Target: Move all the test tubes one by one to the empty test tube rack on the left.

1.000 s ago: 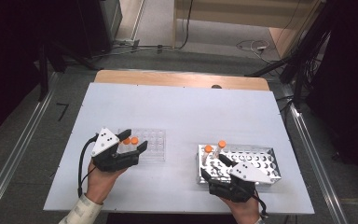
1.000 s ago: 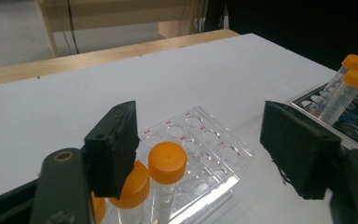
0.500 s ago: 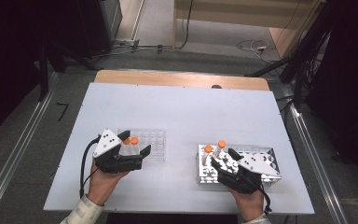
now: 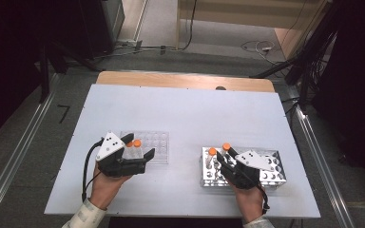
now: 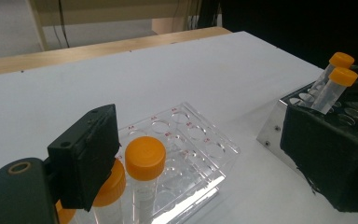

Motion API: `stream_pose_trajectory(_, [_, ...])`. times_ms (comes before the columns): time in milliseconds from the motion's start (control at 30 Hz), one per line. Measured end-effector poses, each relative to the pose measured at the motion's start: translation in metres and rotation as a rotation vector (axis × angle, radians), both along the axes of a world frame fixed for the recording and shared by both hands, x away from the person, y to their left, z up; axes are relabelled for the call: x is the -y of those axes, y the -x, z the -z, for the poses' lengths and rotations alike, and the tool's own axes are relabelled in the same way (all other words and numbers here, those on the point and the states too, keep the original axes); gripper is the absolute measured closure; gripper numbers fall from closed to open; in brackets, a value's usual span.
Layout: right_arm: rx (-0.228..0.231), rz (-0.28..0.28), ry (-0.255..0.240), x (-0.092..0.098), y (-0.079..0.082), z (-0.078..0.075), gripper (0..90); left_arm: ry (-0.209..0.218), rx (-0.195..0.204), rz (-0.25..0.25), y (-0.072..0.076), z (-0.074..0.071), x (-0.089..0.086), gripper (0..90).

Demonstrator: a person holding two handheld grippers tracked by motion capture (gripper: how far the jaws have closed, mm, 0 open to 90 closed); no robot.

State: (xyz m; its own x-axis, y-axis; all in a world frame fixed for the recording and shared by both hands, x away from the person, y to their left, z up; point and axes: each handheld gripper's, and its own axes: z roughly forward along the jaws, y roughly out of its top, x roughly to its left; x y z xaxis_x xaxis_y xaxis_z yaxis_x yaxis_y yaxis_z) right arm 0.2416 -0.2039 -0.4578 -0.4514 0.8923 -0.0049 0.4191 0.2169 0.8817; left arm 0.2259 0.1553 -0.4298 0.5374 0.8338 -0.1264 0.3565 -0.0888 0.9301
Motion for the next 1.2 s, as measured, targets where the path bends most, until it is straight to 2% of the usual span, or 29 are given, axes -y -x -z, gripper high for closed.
stream_pose_trajectory(100, [-0.008,0.013,0.023,-0.002,-0.002,0.000,59.3,0.001,0.005,0.002,0.000,0.000,0.001,12.5])
stream_pose_trajectory(167, [-0.026,0.018,0.021,-0.003,-0.004,0.000,61.4,-0.001,0.004,0.005,0.000,0.000,0.002,12.6])
stream_pose_trajectory(367, [-0.038,0.029,0.043,-0.006,-0.009,0.000,68.1,-0.002,0.003,0.010,0.001,0.000,0.003,13.0])
stream_pose_trajectory(567, [-0.048,0.046,0.041,-0.005,-0.009,-0.001,71.7,-0.003,0.005,0.010,0.001,0.000,0.003,13.0])
stream_pose_trajectory(900, [0.011,0.052,-0.009,0.001,-0.002,-0.017,72.1,0.000,0.007,0.008,0.002,0.000,0.004,13.0])
stream_pose_trajectory(1033, [0.059,0.042,-0.015,0.003,0.002,-0.026,72.1,0.000,0.008,0.006,0.002,0.000,0.004,12.7])
stream_pose_trajectory(1200, [0.079,0.038,-0.033,0.007,0.008,-0.035,72.2,0.002,0.006,0.005,0.002,0.000,0.004,12.5])
